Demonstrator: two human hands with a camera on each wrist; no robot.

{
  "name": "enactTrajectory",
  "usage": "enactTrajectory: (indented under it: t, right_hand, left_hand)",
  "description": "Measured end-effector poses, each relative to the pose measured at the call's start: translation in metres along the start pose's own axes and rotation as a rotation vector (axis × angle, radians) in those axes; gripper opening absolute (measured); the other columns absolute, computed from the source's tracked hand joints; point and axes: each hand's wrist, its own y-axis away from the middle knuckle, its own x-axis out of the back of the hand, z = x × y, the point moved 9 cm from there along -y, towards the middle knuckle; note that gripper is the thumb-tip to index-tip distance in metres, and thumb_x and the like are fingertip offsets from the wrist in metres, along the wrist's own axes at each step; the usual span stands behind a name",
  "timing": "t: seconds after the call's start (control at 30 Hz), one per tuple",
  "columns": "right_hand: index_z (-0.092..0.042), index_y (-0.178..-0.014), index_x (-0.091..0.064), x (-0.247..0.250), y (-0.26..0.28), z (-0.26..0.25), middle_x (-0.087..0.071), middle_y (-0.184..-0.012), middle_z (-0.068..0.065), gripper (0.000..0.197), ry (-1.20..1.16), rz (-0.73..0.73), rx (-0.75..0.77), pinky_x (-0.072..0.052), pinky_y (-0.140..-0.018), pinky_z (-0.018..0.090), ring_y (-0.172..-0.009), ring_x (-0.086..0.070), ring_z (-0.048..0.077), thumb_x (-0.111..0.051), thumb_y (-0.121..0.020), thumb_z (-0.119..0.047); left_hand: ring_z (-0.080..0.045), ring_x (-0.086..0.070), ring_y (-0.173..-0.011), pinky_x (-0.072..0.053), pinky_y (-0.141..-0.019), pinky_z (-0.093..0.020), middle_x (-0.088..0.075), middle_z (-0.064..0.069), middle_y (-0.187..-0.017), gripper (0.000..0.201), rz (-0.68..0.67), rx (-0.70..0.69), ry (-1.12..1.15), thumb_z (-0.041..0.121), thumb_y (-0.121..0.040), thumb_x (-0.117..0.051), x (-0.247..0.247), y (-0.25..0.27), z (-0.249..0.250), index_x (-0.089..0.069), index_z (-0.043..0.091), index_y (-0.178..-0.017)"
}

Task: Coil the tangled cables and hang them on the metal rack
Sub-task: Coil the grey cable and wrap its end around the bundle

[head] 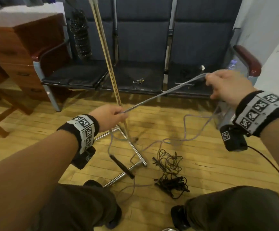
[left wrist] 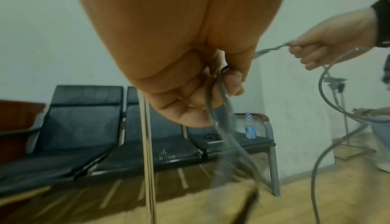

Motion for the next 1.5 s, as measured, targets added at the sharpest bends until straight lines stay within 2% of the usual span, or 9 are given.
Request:
enactTrajectory:
  t: [0.13, 0.23, 0.43, 0.53, 0.73, 1.03, 1.2, 1.33, 1.5]
  right_hand:
    - [-0.013, -0.129, -0.066, -0.020, -0.007, 0.034, -0.070, -0.121, 0.017, 0.035, 0.331, -0.073, -0.128, -0.046, -0.095, 0.034, -0.117, -0.063, 0.035, -0.065, -0.096, -0.022]
    - [-0.018, -0.129, -0.066, -0.069, 0.009, 0.016, -0.070, -0.118, 0.009, 0.035, 0.339, -0.183, 0.002, -0.050, -0.100, 0.038, -0.111, -0.066, 0.027, -0.064, -0.094, -0.017]
    - [-0.031, -0.145, -0.053, -0.236, 0.097, 0.004, -0.065, -0.135, -0.013, 0.053, 0.233, -0.999, 0.097, -0.046, -0.087, 0.018, -0.111, -0.063, 0.005, -0.058, -0.098, -0.055]
    - [-0.031, -0.145, -0.054, -0.281, 0.102, 0.014, -0.064, -0.135, -0.012, 0.053, 0.085, -0.980, 0.068, -0.047, -0.103, 0.029, -0.117, -0.061, 0.005, -0.060, -0.098, -0.054]
    - [-0.022, -0.093, -0.075, -0.324, 0.088, 0.047, -0.075, -0.085, 0.001, 0.028, -0.003, -0.912, 0.007, -0.055, -0.079, 0.040, -0.079, -0.068, 0.017, -0.059, -0.102, -0.043]
    - [-0.012, -0.094, -0.068, -0.348, 0.053, 0.047, -0.070, -0.077, 0.007, 0.021, -0.470, -0.861, -0.315, -0.046, -0.056, 0.030, -0.065, -0.068, 0.012, -0.051, -0.105, -0.013]
    - [-0.009, -0.093, -0.062, -0.343, 0.034, 0.044, -0.060, -0.064, 0.007, 0.024, -0.666, -0.653, -0.435, -0.038, -0.056, 0.035, -0.063, -0.065, 0.026, -0.044, -0.107, -0.015]
    - [-0.004, -0.096, -0.065, -0.324, 0.024, 0.049, -0.064, -0.079, 0.011, 0.028, -0.902, -0.479, -0.541, -0.049, -0.072, 0.049, -0.072, -0.064, 0.028, -0.046, -0.107, -0.021]
    - [-0.005, -0.101, -0.059, -0.327, 0.028, 0.054, -0.062, -0.072, 0.008, 0.016, -1.239, -0.393, -0.792, -0.060, -0.063, 0.039, -0.067, -0.066, 0.027, -0.049, -0.104, -0.017]
  left_hand:
    - [-0.013, -0.067, -0.062, -0.058, -0.068, -0.038, -0.068, 0.008, -0.063, 0.028, -0.020, 0.100, 0.242, 0.046, -0.104, -0.059, -0.028, -0.011, -0.025, -0.071, 0.029, -0.085]
    - [-0.021, -0.065, -0.059, -0.065, -0.082, -0.051, -0.064, -0.002, -0.064, 0.030, -0.016, 0.167, 0.612, 0.033, -0.106, -0.062, -0.053, -0.020, -0.028, -0.071, 0.016, -0.083]
    - [-0.016, -0.057, -0.054, -0.061, -0.063, -0.037, -0.056, -0.002, -0.064, 0.029, -0.024, 0.291, 1.164, 0.023, -0.108, -0.059, -0.083, -0.029, -0.017, -0.069, 0.009, -0.084]
    - [-0.014, -0.053, -0.053, -0.064, -0.064, -0.038, -0.052, 0.000, -0.063, 0.028, -0.071, 0.294, 1.355, 0.020, -0.109, -0.056, -0.090, -0.035, -0.008, -0.066, 0.009, -0.086]
    - [-0.018, -0.064, -0.069, -0.065, -0.083, -0.040, -0.059, -0.005, -0.076, 0.021, -0.080, 0.275, 1.489, 0.015, -0.109, -0.053, -0.110, -0.055, -0.027, -0.067, -0.001, -0.108]
    - [-0.035, -0.069, -0.107, -0.061, -0.088, -0.039, -0.071, -0.013, -0.116, 0.021, -0.156, 0.201, 1.322, 0.019, -0.106, -0.061, -0.124, -0.103, -0.047, -0.067, 0.007, -0.123]
    - [-0.021, -0.067, -0.075, -0.059, -0.067, -0.033, -0.075, -0.001, -0.091, 0.036, -0.279, 0.234, 1.212, 0.052, -0.103, -0.063, -0.137, -0.107, -0.039, -0.070, 0.021, -0.120]
    - [-0.021, -0.074, -0.093, -0.055, -0.104, -0.052, -0.072, 0.001, -0.094, 0.049, -0.447, 0.101, 0.933, 0.063, -0.101, -0.059, -0.160, -0.095, -0.029, -0.071, 0.017, -0.112]
    - [-0.030, -0.079, -0.097, -0.059, -0.102, -0.052, -0.082, -0.006, -0.095, 0.043, -0.539, 0.096, 0.755, 0.056, -0.084, -0.074, -0.181, -0.077, -0.036, -0.071, 0.021, -0.108]
